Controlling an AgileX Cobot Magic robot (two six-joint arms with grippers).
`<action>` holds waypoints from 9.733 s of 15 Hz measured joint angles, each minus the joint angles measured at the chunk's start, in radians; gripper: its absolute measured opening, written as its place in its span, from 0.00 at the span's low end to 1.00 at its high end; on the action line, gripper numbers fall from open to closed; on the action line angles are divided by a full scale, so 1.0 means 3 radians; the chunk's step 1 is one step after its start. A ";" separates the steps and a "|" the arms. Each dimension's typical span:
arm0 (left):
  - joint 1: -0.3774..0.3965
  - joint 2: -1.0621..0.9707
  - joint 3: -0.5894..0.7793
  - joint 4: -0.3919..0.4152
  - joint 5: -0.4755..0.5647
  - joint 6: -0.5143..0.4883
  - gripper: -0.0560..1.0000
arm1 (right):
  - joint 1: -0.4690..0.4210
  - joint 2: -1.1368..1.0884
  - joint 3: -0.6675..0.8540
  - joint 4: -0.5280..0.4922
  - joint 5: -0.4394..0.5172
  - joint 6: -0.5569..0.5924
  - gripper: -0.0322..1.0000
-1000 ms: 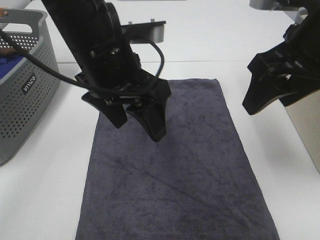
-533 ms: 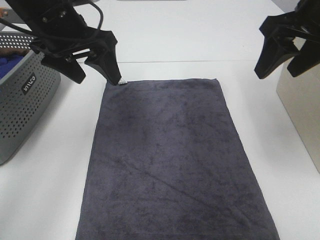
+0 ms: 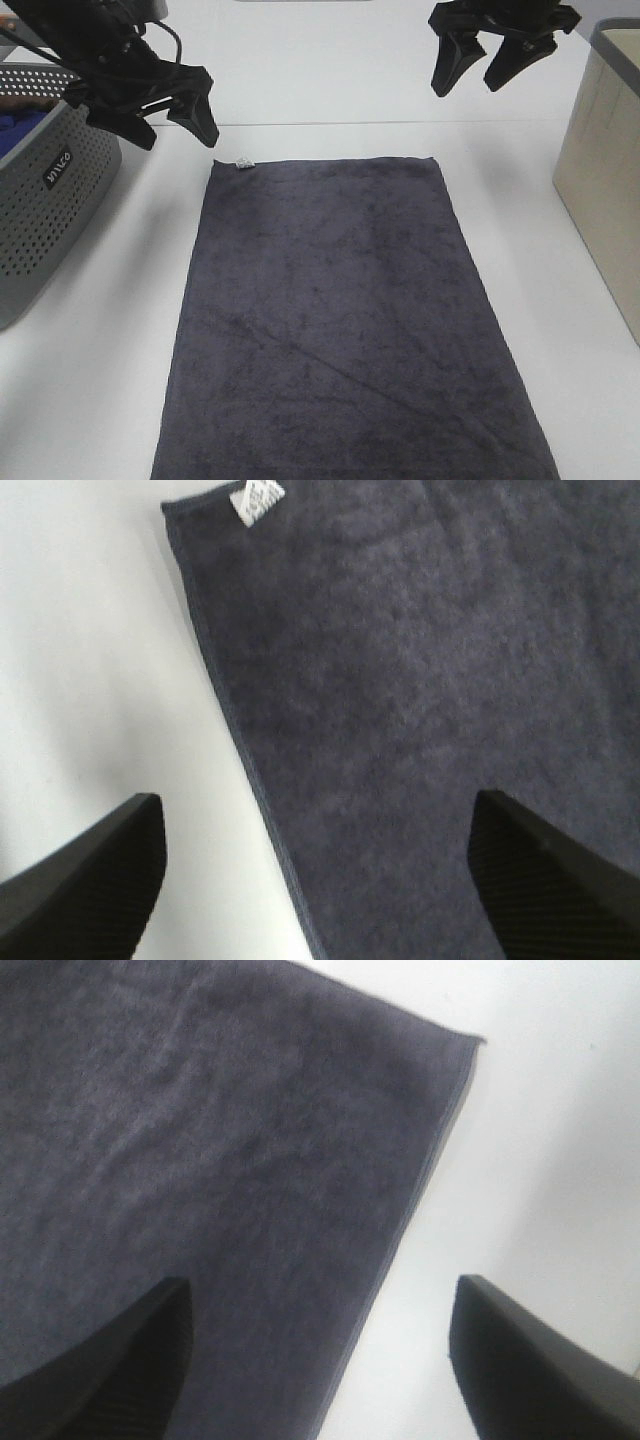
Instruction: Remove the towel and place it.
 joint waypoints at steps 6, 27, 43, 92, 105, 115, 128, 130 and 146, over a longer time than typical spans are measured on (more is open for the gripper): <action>0.0000 0.1277 -0.1693 0.0000 0.0440 -0.0067 0.79 | -0.0220 0.0983 -0.0947 0.0240 0.0003 -0.0053 0.71; 0.0000 0.1853 -0.2123 0.0180 0.0337 -0.0220 0.79 | -0.0397 0.1770 -0.1067 0.0883 -0.0503 -0.0367 0.71; -0.0203 0.2023 -0.2330 -0.0020 0.0223 0.0173 0.06 | -0.0113 0.1790 -0.1143 0.0380 -0.0607 -0.0337 0.04; -0.0203 0.1860 -0.2567 0.0287 -0.0447 0.0390 0.82 | -0.0153 0.1517 -0.1653 0.0073 -0.0543 -0.0090 0.74; 0.0450 0.0047 -0.2333 0.1093 0.1063 -0.0880 0.86 | -0.0243 -0.0987 -0.0307 -0.0517 0.0017 0.0400 0.76; 0.0763 -0.2713 0.1057 0.1540 0.0667 -0.1077 0.87 | -0.0237 -0.3490 0.2347 -0.0403 0.0020 0.0413 0.76; 0.0763 -0.5707 0.3307 0.1677 0.0603 -0.1087 0.87 | -0.0237 -0.6643 0.4517 -0.0430 0.0027 0.0460 0.76; 0.0763 -0.6117 0.3477 0.1657 0.0623 -0.1087 0.87 | -0.0237 -0.6873 0.4640 -0.0430 0.0027 0.0407 0.76; 0.0767 -0.7060 0.4080 0.1020 0.0520 -0.0527 0.87 | -0.0237 -0.7203 0.5163 -0.0357 -0.0480 0.0133 0.76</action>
